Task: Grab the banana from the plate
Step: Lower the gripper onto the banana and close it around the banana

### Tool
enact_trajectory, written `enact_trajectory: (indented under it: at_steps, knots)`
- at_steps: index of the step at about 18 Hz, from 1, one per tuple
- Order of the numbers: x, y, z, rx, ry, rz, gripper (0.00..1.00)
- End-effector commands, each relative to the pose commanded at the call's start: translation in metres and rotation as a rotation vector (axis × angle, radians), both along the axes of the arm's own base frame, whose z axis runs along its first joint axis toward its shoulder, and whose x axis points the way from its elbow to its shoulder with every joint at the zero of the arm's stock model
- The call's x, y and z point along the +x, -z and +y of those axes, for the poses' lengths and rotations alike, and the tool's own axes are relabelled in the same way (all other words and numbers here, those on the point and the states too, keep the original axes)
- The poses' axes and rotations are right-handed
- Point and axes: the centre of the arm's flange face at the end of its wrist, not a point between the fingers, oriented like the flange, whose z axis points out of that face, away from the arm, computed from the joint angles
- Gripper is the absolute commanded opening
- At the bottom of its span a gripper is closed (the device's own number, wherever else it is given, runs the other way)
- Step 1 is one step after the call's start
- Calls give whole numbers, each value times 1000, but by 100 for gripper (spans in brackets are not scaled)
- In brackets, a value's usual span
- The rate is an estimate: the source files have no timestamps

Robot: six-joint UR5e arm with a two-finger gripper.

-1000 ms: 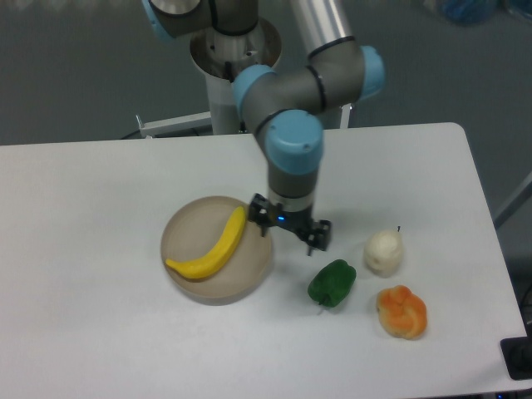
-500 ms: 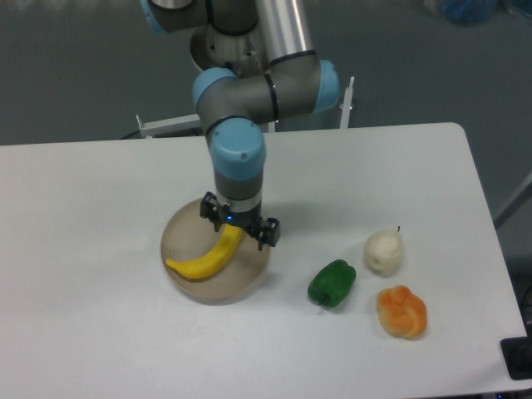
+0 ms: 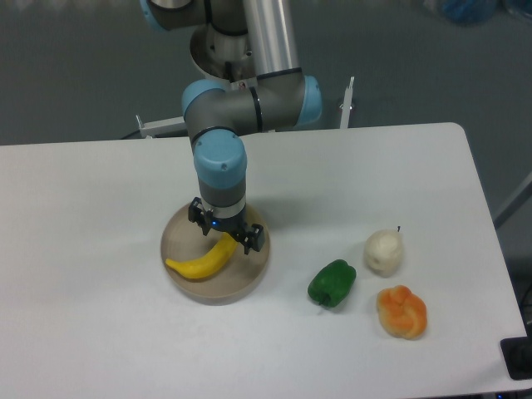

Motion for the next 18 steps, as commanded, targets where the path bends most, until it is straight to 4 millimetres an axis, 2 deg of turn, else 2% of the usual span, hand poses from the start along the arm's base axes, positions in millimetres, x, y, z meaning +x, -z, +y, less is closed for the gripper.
enact_trajectory:
  at_steps: [3, 4, 7, 9, 13, 18]
  knots:
    - [-1, 3, 1, -5, 3, -3, 100]
    - [1, 4, 1, -7, 5, -3, 93]
    - [0, 3, 1, -5, 5, -4, 62]
    - [0, 4, 1, -7, 6, -3, 48]
    - [0, 3, 3, -5, 11, -4, 36]
    - [-3, -3, 4, 8, 9, -1, 35]
